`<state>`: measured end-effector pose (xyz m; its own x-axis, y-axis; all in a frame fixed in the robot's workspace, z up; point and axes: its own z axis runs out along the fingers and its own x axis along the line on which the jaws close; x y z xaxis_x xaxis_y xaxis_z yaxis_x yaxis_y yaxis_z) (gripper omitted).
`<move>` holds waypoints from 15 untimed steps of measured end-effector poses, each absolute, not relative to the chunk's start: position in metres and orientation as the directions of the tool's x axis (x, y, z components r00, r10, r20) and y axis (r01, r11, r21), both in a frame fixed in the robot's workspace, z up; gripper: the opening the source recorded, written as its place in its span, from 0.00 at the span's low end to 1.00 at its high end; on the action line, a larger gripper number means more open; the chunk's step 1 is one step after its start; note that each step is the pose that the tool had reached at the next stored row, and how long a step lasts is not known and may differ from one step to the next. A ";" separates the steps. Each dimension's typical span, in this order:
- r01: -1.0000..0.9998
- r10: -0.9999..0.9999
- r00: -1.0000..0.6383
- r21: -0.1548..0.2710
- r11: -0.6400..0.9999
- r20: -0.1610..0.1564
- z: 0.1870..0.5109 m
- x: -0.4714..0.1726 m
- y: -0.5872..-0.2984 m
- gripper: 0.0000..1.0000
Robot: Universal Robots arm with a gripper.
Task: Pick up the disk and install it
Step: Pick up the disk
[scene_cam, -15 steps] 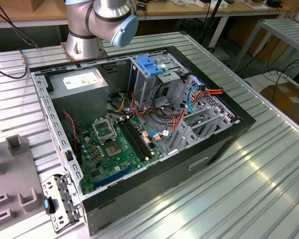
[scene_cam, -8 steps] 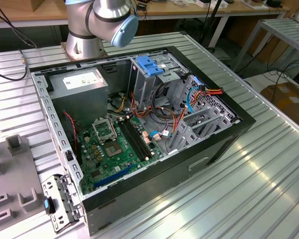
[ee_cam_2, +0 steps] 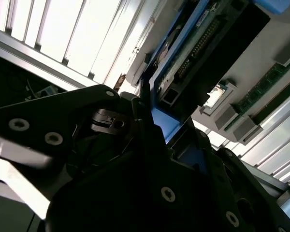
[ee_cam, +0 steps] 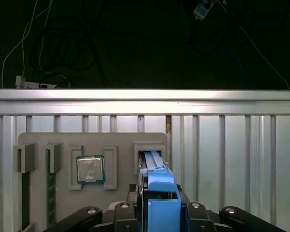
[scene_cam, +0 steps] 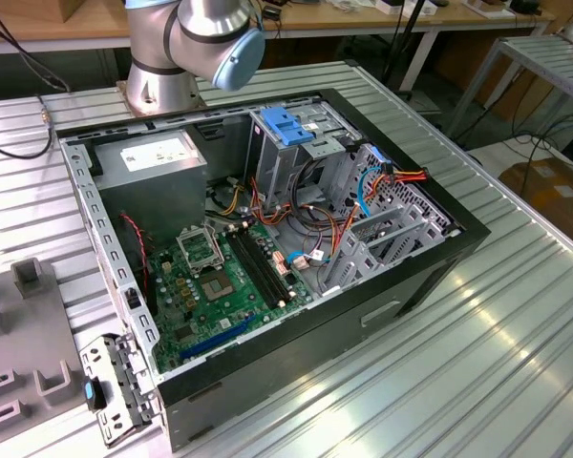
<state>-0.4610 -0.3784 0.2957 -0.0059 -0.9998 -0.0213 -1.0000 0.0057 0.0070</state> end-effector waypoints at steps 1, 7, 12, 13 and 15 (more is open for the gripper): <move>-1.000 -1.000 -0.006 0.007 0.006 -0.021 0.295 -0.461 -0.378 0.40; -1.000 -1.000 -0.006 0.007 0.006 -0.021 0.295 -0.461 -0.375 0.40; -1.000 -1.000 -0.006 0.007 0.006 -0.021 0.295 -0.461 -0.373 0.40; -1.000 -1.000 -0.006 0.007 0.006 -0.021 0.295 -0.461 -0.373 0.40; -1.000 -1.000 -0.006 0.007 0.006 -0.021 0.295 -0.461 -0.373 0.40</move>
